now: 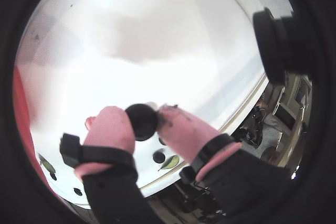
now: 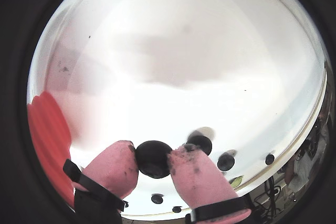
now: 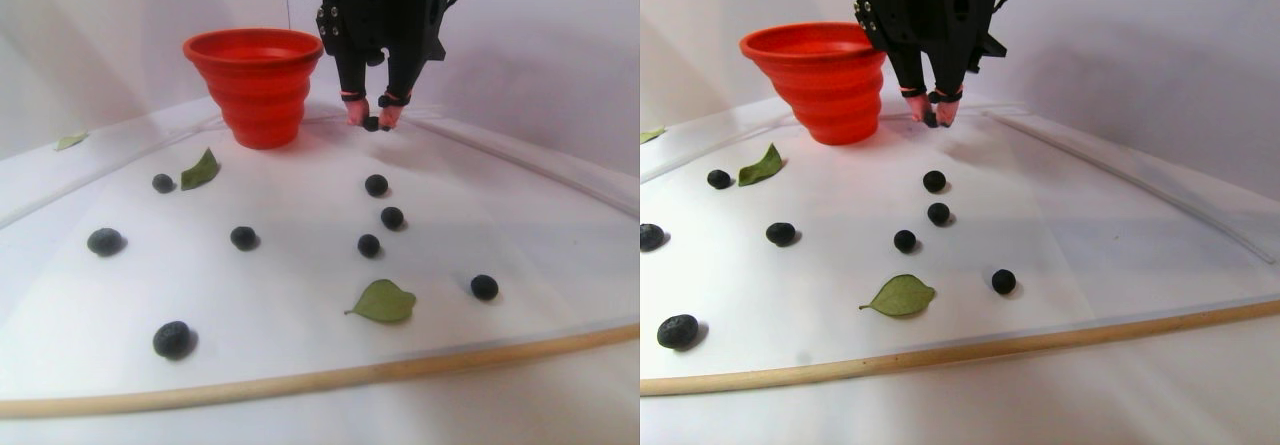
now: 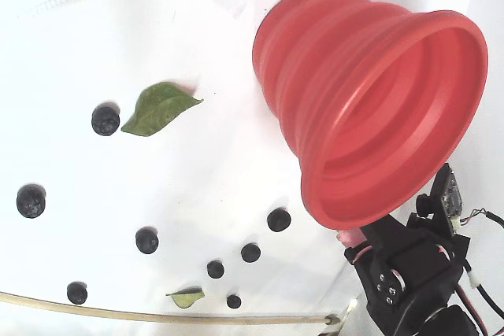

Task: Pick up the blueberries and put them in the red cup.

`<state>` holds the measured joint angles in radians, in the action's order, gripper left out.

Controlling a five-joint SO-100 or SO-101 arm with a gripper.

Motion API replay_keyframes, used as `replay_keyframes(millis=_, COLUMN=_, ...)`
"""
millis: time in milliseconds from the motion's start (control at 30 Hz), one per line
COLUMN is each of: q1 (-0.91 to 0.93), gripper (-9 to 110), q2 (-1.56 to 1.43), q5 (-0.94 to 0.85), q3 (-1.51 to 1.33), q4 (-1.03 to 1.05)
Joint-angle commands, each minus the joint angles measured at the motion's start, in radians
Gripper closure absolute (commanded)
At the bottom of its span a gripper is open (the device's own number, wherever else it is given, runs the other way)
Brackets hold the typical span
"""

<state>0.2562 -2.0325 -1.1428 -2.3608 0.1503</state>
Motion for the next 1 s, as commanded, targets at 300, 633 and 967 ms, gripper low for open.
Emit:
replay_keyframes(millis=300, q1=-0.014, gripper=91, q2=-0.276, q5=-0.031, q3=0.029, q4=0.209)
replay_keyframes(millis=633, q1=-0.038, gripper=91, q2=-0.362, q5=-0.057, q3=0.074, q4=0.327)
replay_keyframes(millis=967, q1=-0.091, gripper=91, q2=-0.42, q5=-0.072, q3=0.19, q4=0.451)
